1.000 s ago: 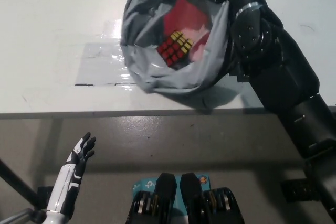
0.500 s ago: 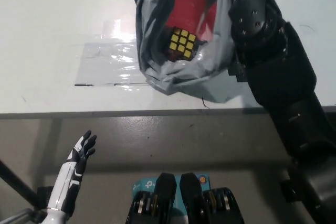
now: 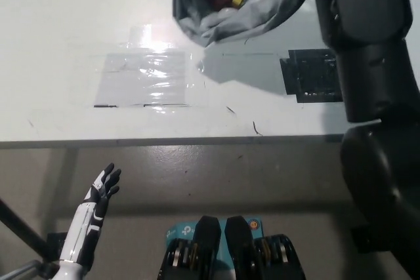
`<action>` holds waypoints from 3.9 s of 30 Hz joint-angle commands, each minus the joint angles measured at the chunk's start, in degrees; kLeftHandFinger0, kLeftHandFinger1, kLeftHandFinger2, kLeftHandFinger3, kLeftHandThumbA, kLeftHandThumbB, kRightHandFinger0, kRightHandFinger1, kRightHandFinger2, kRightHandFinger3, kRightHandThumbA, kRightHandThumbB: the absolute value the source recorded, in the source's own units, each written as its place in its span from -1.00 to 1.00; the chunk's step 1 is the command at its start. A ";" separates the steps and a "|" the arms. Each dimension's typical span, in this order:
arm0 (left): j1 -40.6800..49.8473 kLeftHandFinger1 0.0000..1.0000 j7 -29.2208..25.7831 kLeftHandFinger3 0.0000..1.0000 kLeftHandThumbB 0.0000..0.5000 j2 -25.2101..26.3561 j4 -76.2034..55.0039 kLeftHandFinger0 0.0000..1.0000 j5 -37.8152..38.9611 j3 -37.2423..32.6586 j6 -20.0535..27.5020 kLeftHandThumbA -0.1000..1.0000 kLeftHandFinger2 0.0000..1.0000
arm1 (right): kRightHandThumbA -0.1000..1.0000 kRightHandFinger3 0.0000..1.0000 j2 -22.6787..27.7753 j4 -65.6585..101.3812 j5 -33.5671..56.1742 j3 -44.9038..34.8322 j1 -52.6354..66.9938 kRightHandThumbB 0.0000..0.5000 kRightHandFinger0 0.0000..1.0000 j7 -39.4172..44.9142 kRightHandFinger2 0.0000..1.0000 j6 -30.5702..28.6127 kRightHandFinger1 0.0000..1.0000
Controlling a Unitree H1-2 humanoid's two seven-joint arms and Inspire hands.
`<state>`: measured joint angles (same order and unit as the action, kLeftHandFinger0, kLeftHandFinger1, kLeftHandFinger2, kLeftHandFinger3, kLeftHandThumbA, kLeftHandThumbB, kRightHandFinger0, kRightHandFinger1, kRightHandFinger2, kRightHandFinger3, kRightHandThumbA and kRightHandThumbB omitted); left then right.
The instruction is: Use the right hand to pick up a rubix's cube and place it into a plastic bag and lift the bag
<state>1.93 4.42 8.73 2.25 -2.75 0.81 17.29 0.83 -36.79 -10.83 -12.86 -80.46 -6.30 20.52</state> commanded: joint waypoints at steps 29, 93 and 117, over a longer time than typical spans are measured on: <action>-0.92 1.00 1.50 1.00 -0.35 0.42 -2.27 1.00 2.35 -0.34 -0.78 0.94 1.00 | -1.00 1.00 -0.62 -10.12 25.17 -20.91 -21.53 -0.62 -1.00 -8.19 0.73 -1.39 -0.39; -3.46 1.00 1.80 1.00 -0.30 1.16 -3.01 1.00 -2.59 -1.86 -2.79 0.68 1.00 | -0.74 1.00 -2.92 -34.70 20.66 -6.11 3.55 -0.20 0.08 -22.64 1.00 -23.75 0.57; -3.83 1.00 1.84 1.00 -0.28 1.29 -2.97 1.00 -2.85 -1.97 -3.01 0.68 1.00 | 0.25 1.00 2.50 -8.18 3.89 19.27 8.14 1.00 1.00 -21.25 1.00 -5.91 1.00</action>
<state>-1.00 5.87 9.07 1.23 -5.56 -1.00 14.45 1.80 -50.85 -2.82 5.50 -70.90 -28.35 10.02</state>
